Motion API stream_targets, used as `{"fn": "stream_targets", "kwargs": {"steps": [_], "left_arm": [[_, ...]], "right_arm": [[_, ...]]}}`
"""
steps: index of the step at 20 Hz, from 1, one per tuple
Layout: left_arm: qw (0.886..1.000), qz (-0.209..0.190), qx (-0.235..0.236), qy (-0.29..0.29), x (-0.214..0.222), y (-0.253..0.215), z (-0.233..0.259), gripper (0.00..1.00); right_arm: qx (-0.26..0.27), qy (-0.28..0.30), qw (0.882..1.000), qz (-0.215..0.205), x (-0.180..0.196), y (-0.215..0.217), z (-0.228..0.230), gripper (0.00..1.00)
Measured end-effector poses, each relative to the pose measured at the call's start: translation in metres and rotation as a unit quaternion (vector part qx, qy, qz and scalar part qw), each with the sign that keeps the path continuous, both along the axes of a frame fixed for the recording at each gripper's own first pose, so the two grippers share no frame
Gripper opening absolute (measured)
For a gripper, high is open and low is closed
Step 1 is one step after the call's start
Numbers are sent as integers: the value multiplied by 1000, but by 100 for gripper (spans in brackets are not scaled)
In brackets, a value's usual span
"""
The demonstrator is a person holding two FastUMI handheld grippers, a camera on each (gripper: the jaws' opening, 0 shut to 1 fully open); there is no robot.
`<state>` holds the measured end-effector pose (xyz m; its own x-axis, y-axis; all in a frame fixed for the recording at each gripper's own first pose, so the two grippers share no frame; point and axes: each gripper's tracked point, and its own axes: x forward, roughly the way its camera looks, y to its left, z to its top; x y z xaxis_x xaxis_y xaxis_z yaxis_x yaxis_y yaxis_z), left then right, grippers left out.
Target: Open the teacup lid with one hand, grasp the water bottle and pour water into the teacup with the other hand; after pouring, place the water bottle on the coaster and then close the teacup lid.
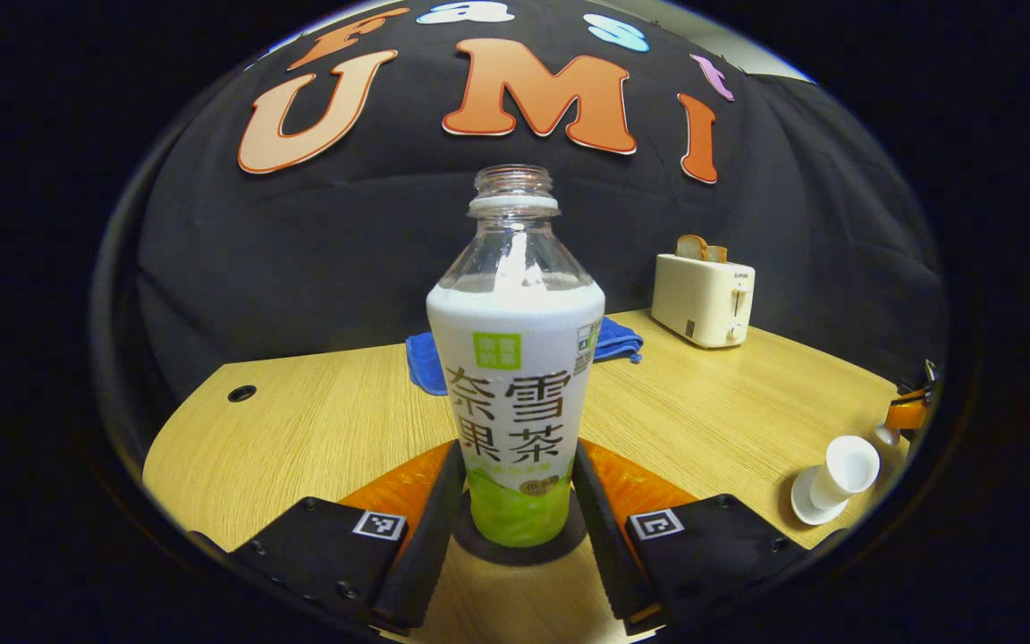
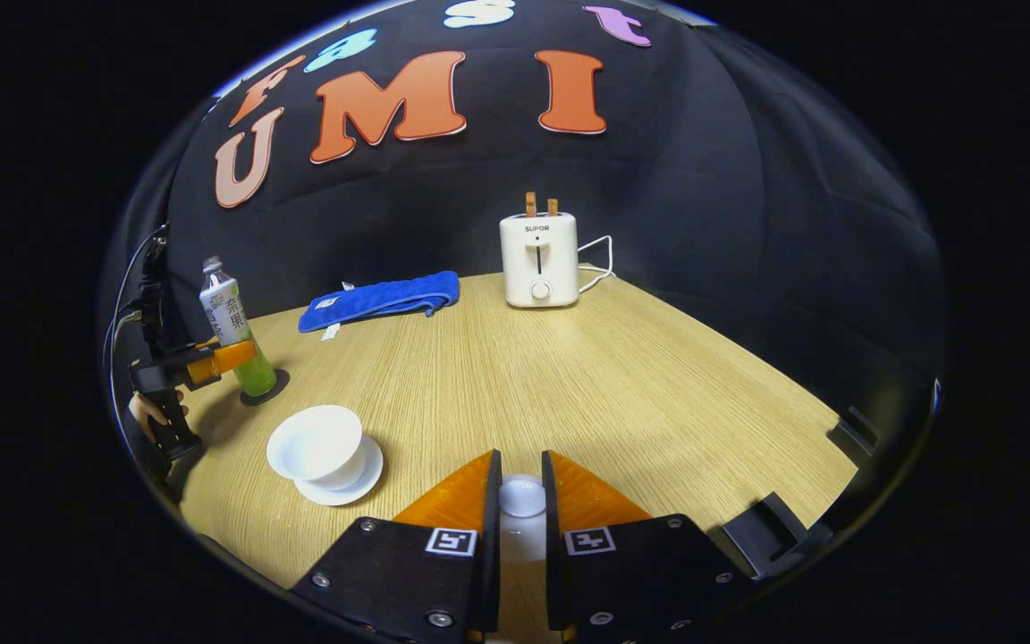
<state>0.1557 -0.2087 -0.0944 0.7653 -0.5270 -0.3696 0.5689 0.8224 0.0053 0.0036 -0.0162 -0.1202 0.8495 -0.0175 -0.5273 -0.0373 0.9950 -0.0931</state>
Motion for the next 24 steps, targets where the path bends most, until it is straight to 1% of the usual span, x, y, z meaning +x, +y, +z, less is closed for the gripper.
{"fn": "stream_targets", "kwargs": {"steps": [1, 2, 3, 4, 6, 7, 8, 9, 11, 13, 14, 15, 20, 23, 24], "left_arm": [[1000, -1, -1, -1, -1, 0, 1, 77], [1000, -1, -4, -2, -3, -1, 4, 82], [1000, -2, -7, 1, -6, -2, 3, 84], [1000, -3, -9, 3, -10, -1, 5, 82], [1000, 2, -5, 1, -19, 6, 8, 94], [1000, 7, -1, -1, -22, 10, 7, 95], [1000, 12, 0, -3, -27, 14, 9, 96], [1000, 19, -1, -5, -34, 20, 12, 94], [999, 38, -7, -10, -45, 32, 18, 95], [998, 51, -14, -24, -60, 42, 28, 94], [998, 57, -17, -32, -69, 48, 35, 96], [997, 62, -21, -37, -76, 53, 40, 95], [993, 101, -52, -44, -105, 89, 64, 95], [988, 125, -63, -56, -111, 113, 76, 95], [987, 132, -66, -60, -113, 119, 78, 93]], "right_arm": [[1, -1, 1000, 0, -1, 0, 0, 22], [2, -2, 1000, -1, -1, 1, 1, 22], [3, -4, 1000, -1, -1, 2, 3, 22], [6, -7, 1000, 2, -1, 5, 5, 22], [8, -16, 1000, 11, 0, 14, 12, 22], [9, -24, 1000, 17, 1, 18, 18, 22], [10, -32, 999, 23, 2, 24, 26, 22], [12, -42, 999, 31, 3, 31, 33, 22], [12, -59, 997, 51, 8, 50, 45, 22], [17, -70, 994, 78, 10, 75, 52, 22], [20, -74, 993, 92, 10, 88, 55, 22], [21, -77, 991, 105, 11, 101, 55, 21], [21, -74, 985, 156, 16, 154, 40, 22], [13, -62, 985, 161, 20, 162, 23, 22], [11, -59, 985, 160, 22, 161, 19, 22]]}}
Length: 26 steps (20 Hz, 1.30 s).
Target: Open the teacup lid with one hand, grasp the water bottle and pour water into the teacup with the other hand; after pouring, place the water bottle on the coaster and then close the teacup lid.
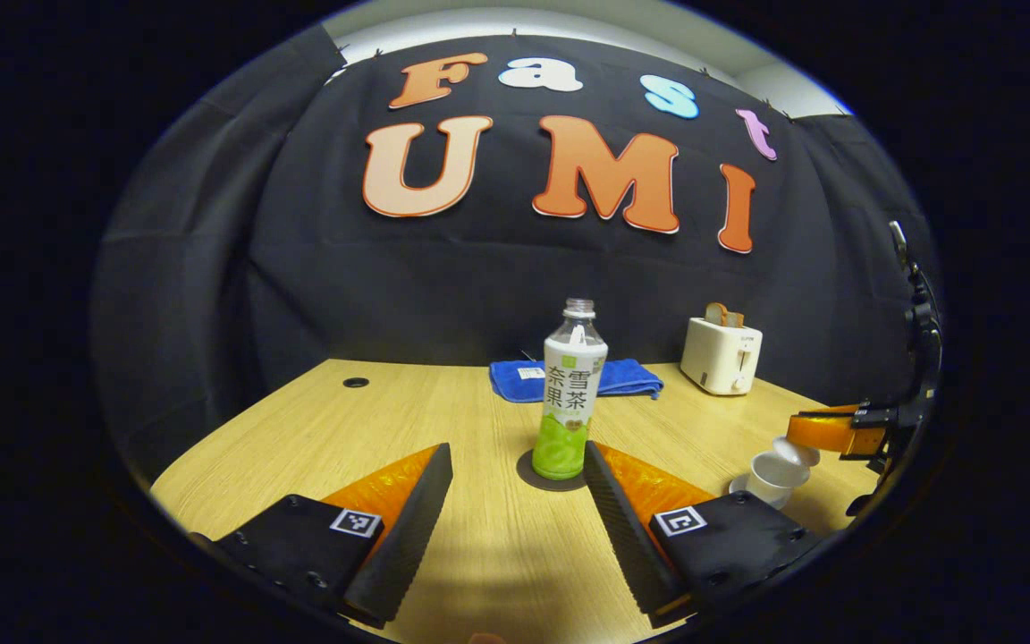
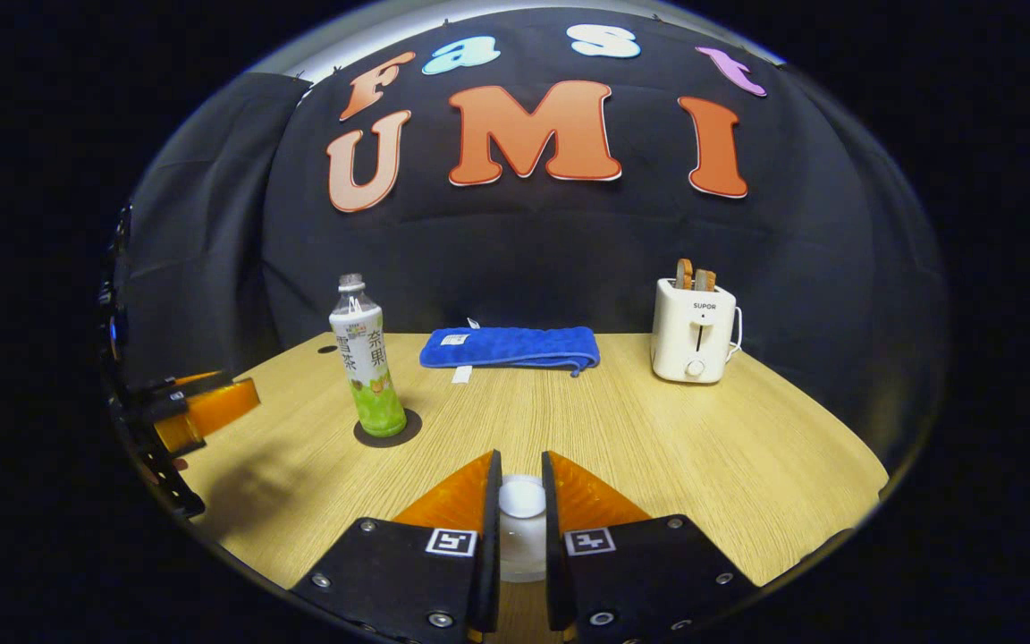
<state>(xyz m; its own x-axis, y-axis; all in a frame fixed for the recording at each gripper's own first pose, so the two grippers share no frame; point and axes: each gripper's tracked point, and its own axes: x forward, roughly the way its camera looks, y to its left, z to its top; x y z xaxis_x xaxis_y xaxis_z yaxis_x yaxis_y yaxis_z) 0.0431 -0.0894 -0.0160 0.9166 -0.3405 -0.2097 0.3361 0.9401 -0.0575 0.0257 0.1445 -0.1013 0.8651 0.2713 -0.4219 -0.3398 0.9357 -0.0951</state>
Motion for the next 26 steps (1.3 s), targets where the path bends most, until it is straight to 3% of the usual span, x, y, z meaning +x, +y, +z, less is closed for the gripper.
{"fn": "stream_targets", "kwargs": {"steps": [12, 16, 26], "left_arm": [[1000, 14, -10, -5, 0, 11, 5, 93], [1000, 16, -11, -5, 0, 12, 5, 94], [999, 24, -22, -21, -13, 15, 24, 93]], "right_arm": [[-11, 12, 1000, -6, 7, -5, -27, 22], [-11, 15, 1000, -7, 2, -7, -29, 28], [0, -27, 999, -20, -15, -25, 21, 59]]}}
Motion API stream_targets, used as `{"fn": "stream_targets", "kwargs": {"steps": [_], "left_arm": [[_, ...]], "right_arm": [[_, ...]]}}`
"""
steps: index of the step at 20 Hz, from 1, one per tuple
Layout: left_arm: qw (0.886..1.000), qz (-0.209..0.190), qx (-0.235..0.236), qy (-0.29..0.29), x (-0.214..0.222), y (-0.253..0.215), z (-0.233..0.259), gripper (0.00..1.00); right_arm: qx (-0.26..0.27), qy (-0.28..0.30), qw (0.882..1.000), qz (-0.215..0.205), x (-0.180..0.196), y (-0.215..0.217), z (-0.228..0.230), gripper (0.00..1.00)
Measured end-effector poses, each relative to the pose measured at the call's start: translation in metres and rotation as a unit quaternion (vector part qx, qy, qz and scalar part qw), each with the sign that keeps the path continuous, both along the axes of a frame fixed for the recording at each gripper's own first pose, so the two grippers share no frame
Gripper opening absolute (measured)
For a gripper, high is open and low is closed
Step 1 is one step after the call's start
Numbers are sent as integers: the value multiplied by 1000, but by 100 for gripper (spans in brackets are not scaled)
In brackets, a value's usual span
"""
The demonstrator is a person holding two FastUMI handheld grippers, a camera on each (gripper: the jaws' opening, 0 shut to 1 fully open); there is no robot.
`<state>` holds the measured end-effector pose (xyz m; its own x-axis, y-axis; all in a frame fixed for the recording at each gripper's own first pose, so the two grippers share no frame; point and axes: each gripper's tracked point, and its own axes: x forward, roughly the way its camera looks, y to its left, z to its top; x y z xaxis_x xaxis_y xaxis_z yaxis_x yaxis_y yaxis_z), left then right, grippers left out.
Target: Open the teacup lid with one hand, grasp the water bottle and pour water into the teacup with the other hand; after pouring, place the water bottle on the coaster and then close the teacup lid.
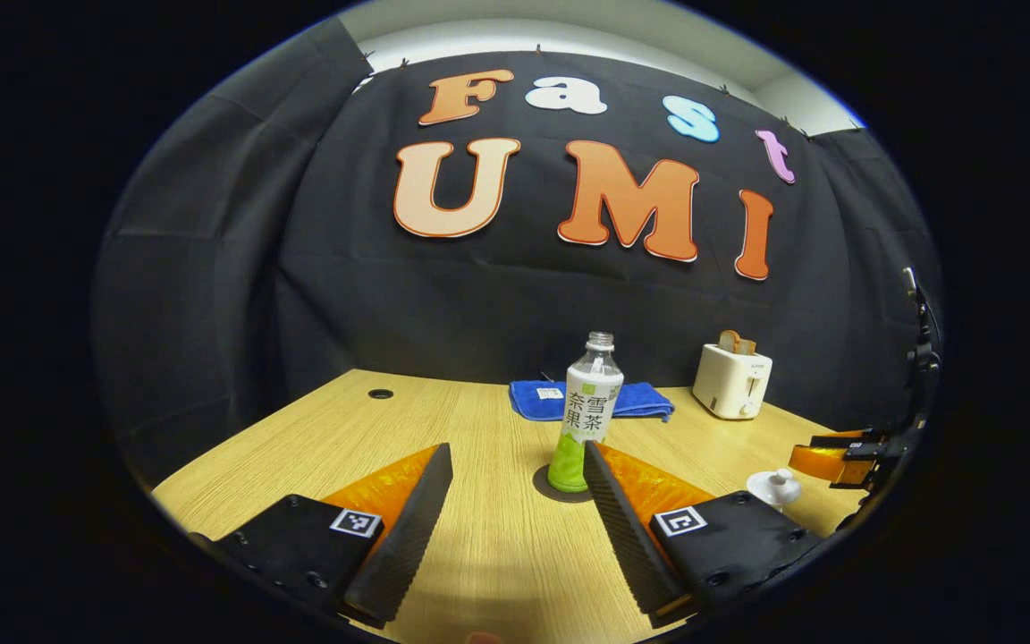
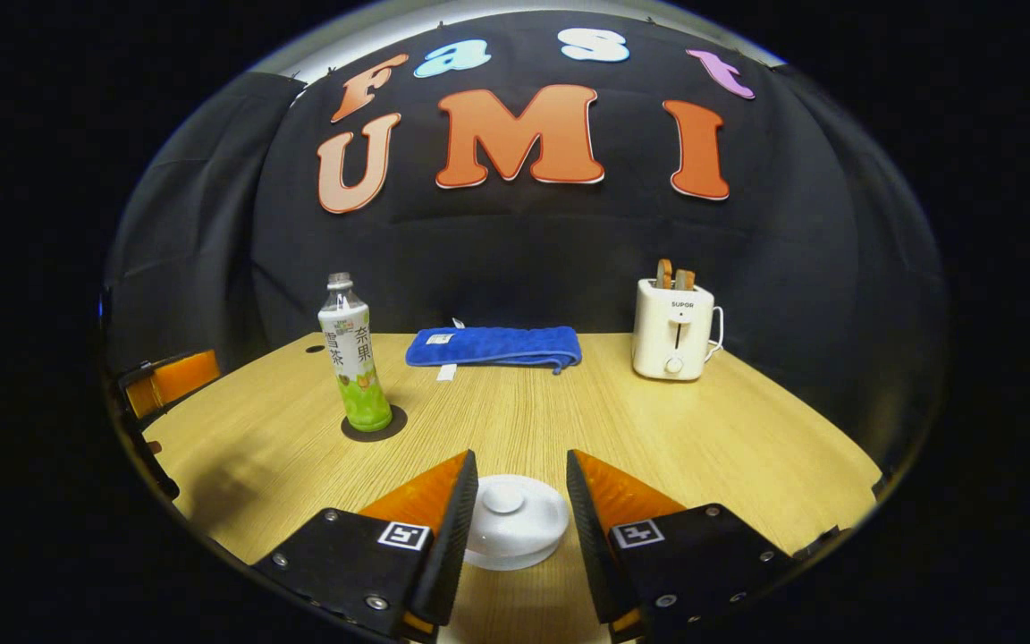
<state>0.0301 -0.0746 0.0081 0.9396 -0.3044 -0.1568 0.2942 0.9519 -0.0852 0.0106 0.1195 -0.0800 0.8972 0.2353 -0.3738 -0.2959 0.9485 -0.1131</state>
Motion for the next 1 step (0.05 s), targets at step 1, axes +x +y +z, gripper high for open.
{"fn": "stream_targets", "kwargs": {"steps": [1], "left_arm": [[1000, 0, -1, -2, -3, 0, 3, 93]], "right_arm": [[0, -7, 1000, -2, -4, -3, 6, 64]]}}
